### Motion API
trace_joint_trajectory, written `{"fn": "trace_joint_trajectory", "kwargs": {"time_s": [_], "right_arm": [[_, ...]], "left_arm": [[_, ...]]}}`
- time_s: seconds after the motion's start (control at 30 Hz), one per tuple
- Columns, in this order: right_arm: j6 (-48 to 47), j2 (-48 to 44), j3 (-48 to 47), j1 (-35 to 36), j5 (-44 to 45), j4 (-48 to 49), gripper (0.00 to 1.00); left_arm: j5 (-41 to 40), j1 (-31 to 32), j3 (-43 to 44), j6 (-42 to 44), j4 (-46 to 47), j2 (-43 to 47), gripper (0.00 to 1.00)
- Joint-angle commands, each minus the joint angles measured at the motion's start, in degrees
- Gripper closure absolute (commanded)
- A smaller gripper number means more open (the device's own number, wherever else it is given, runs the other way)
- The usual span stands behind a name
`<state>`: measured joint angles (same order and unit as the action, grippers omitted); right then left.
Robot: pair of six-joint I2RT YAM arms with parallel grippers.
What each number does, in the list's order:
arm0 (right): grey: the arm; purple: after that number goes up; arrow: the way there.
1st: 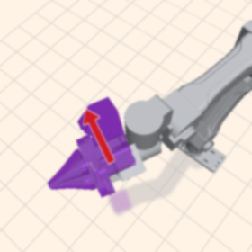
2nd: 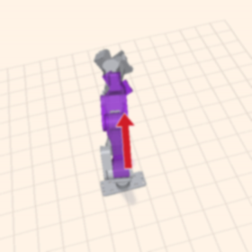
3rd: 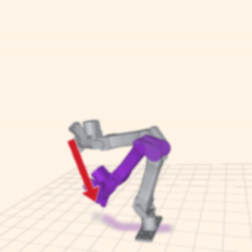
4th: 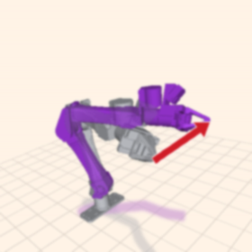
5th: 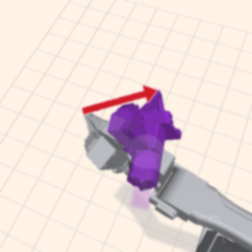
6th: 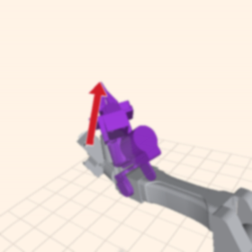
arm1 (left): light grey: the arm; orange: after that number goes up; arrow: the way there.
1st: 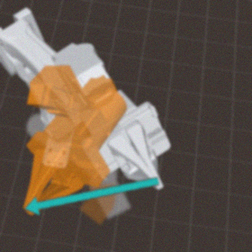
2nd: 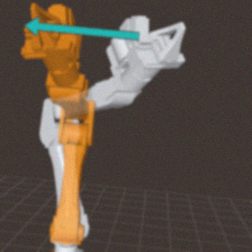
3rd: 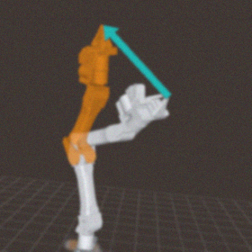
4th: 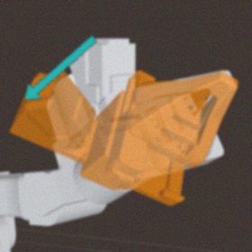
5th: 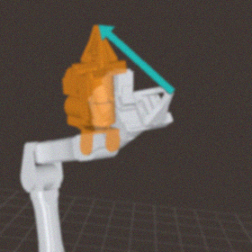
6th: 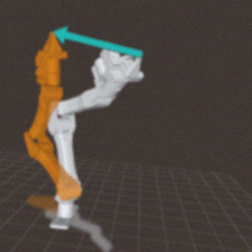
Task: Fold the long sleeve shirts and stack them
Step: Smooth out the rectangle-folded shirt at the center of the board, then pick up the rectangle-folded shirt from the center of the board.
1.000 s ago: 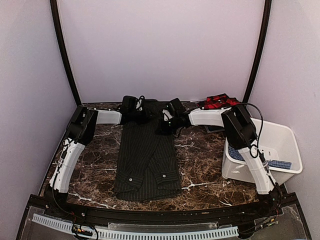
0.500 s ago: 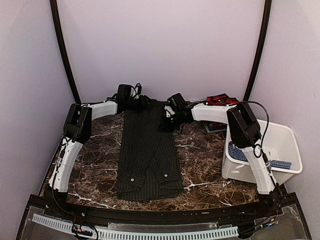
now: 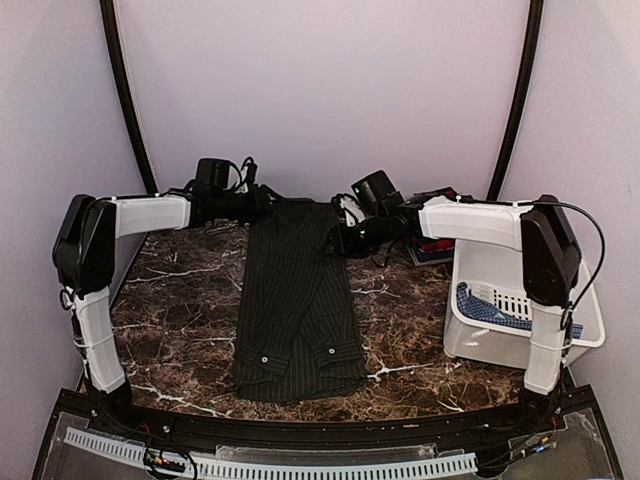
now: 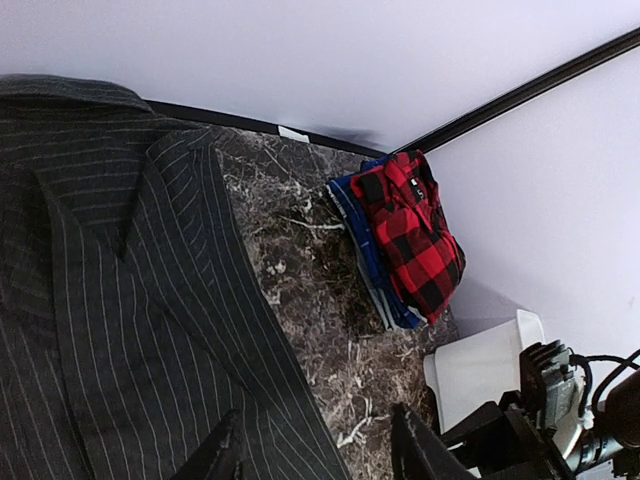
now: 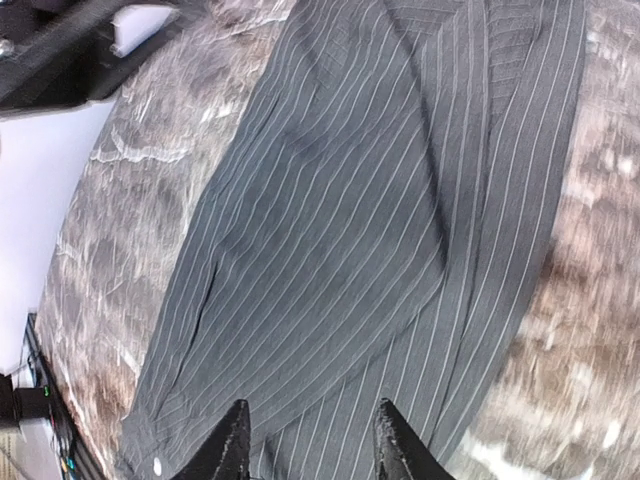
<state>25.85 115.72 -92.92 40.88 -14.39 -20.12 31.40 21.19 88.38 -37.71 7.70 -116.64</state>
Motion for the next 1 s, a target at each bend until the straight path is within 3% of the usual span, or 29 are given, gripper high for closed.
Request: {"fn": "trace_joint_trajectory", "kwargs": {"time_s": [0.0, 0.33, 0.5, 0.73, 0.97], "right_arm": [[0.3, -7.2, 9.6, 3.0, 1.4, 3.5, 0.59], [5.0, -21.4, 30.2, 9.2, 4.7, 8.8, 0.58], [8.6, -28.5, 40.5, 10.6, 4.1, 11.1, 0.58], [10.3, -31.1, 47.0, 11.0, 1.0, 12.1, 0.57], [12.2, -27.6, 49.3, 11.1, -3.4, 16.7, 0.58]], "left_arm": [[-2.4, 1.2, -14.8, -1.1, 2.1, 11.9, 0.52], [-10.4, 7.7, -40.5, -3.4, -3.8, 33.6, 0.52], [-14.1, 11.3, -52.5, -8.6, -5.5, 42.9, 0.52], [-15.3, 16.1, -61.9, -16.1, -7.1, 52.4, 0.52], [-18.0, 16.8, -64.9, -16.8, -14.3, 57.6, 0.53]]}}
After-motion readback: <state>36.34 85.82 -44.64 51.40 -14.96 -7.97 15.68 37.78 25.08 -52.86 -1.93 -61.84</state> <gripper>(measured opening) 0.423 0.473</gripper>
